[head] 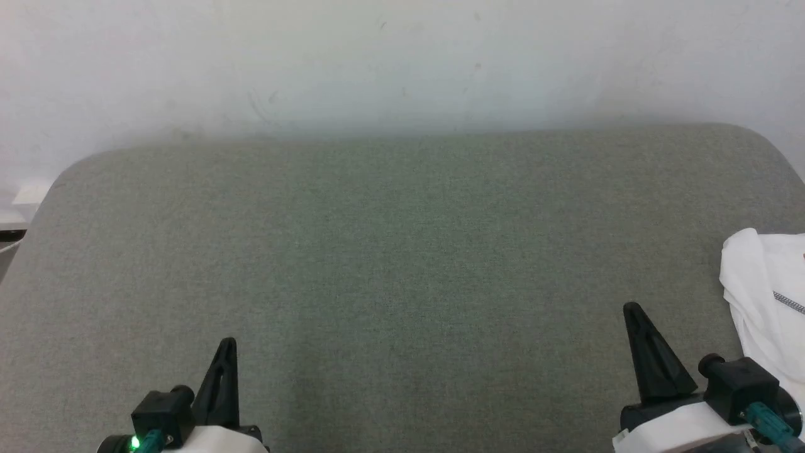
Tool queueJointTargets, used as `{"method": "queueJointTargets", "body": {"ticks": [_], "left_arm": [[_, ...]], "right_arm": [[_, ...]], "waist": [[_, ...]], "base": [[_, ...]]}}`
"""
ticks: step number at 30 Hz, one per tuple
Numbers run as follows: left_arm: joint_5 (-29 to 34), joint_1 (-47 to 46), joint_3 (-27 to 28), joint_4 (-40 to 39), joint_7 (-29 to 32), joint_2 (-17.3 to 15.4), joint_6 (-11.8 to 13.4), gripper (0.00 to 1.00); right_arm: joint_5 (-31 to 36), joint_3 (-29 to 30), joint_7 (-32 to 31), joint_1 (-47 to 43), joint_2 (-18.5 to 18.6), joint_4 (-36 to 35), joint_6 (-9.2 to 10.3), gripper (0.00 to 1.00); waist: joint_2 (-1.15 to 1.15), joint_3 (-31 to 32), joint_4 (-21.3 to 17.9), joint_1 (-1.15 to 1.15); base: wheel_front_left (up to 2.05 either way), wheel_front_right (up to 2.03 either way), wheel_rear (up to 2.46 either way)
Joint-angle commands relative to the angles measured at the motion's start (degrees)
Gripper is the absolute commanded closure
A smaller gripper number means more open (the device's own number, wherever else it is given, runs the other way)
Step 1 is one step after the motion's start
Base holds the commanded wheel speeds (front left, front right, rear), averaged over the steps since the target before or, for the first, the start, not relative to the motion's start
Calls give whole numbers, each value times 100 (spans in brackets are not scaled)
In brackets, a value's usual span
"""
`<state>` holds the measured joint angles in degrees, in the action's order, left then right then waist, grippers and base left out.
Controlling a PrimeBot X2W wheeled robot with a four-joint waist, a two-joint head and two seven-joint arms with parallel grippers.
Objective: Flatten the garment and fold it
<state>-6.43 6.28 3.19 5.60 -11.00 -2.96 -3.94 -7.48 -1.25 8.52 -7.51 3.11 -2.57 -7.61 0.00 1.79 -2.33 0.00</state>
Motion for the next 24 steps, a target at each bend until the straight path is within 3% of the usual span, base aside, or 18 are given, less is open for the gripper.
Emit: {"method": "queueJointTargets", "body": {"ticks": [1,24], "left_arm": [[62,-115,-20,-49,37,2,43,100],[203,-239,-92,-172,294,4,128,100]], "right_arm": [[51,12,-39,83,-6,29,3,100],[220,39,-236,245,-11,84,5,100]], "waist": [[0,-3,4,0],[0,-46,59,0]], "base": [[0,0,0],[0,0,0]]}}
